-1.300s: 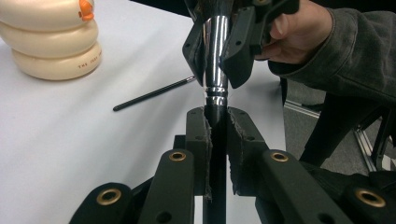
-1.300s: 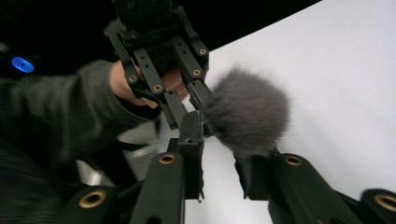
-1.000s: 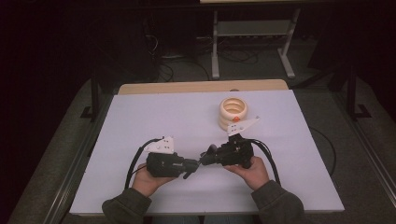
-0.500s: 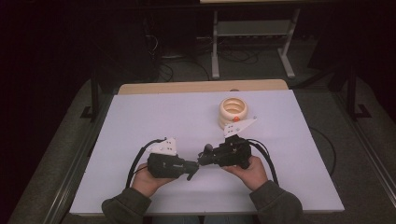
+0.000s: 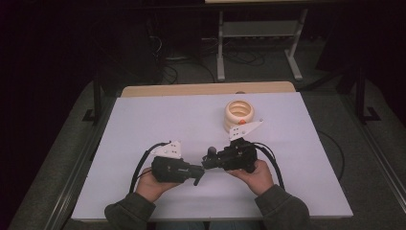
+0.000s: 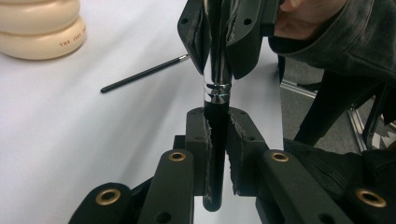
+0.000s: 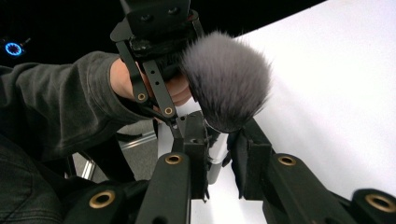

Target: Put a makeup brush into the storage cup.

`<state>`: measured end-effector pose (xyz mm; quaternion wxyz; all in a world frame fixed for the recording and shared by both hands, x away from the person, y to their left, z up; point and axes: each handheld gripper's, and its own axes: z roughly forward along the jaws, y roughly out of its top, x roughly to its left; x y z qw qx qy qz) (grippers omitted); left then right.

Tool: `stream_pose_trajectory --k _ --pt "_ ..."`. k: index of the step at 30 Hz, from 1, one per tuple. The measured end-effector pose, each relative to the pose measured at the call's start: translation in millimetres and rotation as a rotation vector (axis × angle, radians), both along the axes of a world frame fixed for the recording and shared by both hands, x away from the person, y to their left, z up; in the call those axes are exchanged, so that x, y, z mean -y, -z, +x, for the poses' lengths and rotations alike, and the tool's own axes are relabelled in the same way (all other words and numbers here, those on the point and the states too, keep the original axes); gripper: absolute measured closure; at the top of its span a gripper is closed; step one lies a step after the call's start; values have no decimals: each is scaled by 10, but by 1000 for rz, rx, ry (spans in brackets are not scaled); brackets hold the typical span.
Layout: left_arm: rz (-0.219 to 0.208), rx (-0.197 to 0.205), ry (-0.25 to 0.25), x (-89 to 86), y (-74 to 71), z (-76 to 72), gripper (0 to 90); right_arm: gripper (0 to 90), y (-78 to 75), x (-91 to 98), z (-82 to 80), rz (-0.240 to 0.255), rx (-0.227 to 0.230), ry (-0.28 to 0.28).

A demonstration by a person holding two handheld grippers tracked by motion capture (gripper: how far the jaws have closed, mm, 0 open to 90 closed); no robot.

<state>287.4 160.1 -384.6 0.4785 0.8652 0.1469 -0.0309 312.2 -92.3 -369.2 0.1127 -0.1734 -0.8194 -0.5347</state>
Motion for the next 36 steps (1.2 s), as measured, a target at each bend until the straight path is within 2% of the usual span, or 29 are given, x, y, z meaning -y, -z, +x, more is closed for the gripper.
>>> stream_pose_trajectory --k 2,5,11,14,26,36 --pt "7 4 -3 -8 -5 -4 775 759 -6 0 5 -11 -2 -3" --pt "26 10 -17 -19 -12 -13 709 760 -21 9 22 -38 6 6" --pt "46 34 -43 -85 -49 -25 668 760 -51 57 71 -78 11 22" --pt "58 44 -72 -132 -40 -28 637 760 -63 104 103 -112 14 38" --pt "75 61 -127 -236 -35 -29 581 760 -141 208 208 -152 20 62" --pt "80 69 -152 -297 -36 -14 537 760 -233 265 279 -166 28 80"
